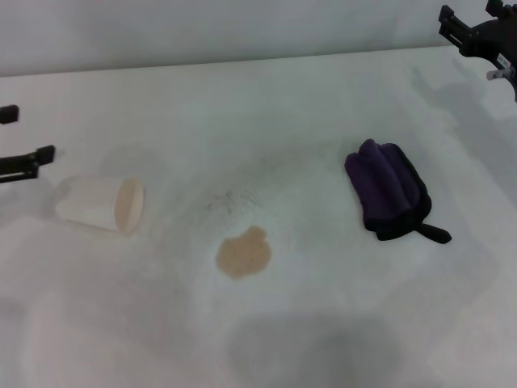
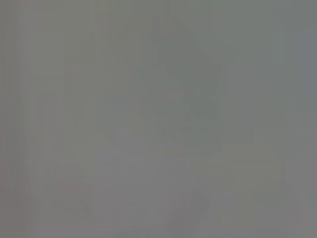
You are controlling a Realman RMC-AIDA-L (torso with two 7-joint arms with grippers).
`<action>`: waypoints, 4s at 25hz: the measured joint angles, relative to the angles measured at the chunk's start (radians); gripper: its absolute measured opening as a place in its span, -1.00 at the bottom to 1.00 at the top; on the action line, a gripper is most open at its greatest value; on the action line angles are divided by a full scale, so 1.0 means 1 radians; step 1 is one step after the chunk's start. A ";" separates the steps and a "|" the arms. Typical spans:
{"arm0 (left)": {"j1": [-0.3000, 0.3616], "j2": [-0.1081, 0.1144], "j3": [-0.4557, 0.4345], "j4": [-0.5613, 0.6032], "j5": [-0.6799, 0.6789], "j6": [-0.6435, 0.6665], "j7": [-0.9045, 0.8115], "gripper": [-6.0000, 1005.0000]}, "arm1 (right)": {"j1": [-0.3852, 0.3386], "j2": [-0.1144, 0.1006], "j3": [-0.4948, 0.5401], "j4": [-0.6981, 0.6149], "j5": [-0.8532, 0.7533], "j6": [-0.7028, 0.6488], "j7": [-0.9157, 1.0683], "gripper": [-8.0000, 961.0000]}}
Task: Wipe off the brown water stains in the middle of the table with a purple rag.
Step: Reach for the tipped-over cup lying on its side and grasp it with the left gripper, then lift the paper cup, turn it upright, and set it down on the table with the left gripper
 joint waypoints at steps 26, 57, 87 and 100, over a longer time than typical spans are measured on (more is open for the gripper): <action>-0.432 -0.111 0.001 -0.174 0.772 -0.149 0.142 0.75 | 0.088 0.003 0.001 0.091 0.112 -0.018 0.007 0.74; -0.350 -0.115 -0.002 0.037 0.675 -0.272 0.157 0.71 | 0.104 -0.002 -0.009 0.080 0.104 -0.018 0.039 0.74; -0.277 -0.117 -0.002 0.093 0.426 -0.342 0.080 0.48 | 0.092 -0.012 -0.013 0.078 0.102 -0.017 0.039 0.74; -0.010 -0.116 -0.003 0.316 -0.214 -0.343 0.229 0.27 | 0.066 -0.012 -0.013 0.064 0.102 -0.014 0.039 0.74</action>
